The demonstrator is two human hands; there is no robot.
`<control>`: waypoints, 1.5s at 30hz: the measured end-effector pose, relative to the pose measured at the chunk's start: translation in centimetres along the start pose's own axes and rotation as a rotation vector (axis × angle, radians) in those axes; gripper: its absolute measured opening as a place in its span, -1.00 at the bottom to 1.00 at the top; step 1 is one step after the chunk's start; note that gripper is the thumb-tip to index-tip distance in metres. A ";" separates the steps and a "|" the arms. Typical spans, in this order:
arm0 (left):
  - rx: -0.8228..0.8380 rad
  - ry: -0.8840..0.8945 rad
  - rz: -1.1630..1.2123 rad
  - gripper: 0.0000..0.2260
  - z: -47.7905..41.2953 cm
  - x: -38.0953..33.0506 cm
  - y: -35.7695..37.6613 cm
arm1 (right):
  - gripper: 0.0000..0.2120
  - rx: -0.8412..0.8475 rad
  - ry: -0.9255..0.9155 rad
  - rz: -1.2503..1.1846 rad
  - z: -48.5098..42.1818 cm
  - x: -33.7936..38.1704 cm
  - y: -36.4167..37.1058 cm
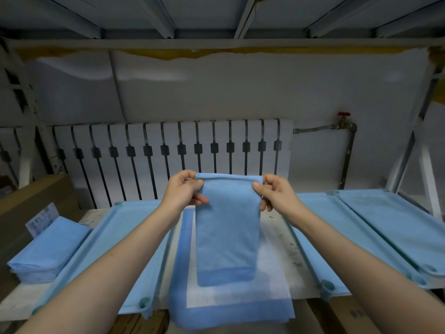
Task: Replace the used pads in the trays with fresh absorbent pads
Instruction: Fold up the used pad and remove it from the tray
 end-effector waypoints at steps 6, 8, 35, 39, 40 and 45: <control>0.006 -0.021 0.172 -0.91 -1.5 0.4 0.0 | -0.84 -0.103 -0.035 -0.006 -1.8 0.6 -0.2; 0.002 -0.055 0.186 -0.89 -2.2 1.2 0.1 | -0.86 -0.111 -0.044 0.049 -2.1 0.0 0.0; 0.236 0.036 -0.601 -0.53 3.4 22.8 2.7 | -0.68 0.445 0.007 0.540 11.3 -17.1 6.4; 0.308 0.132 -0.802 -0.71 4.7 22.0 3.6 | -0.68 0.439 -0.107 0.674 11.7 -16.5 6.3; 0.319 0.179 -0.871 -0.74 4.9 21.8 3.9 | -0.65 0.432 -0.159 0.718 11.8 -16.1 6.3; 0.333 0.354 -1.224 -0.34 4.3 22.9 4.5 | -0.74 0.547 -0.098 0.713 12.2 -17.1 7.0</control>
Point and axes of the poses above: each hand's wrist, its own z-axis away from the middle knuckle, its own y-axis out of the palm, x = y × z, the point moved 9 cm from there along -z, towards the middle knuckle, and after that the axes turned 11 degrees about -y, right-handed, at the moved point
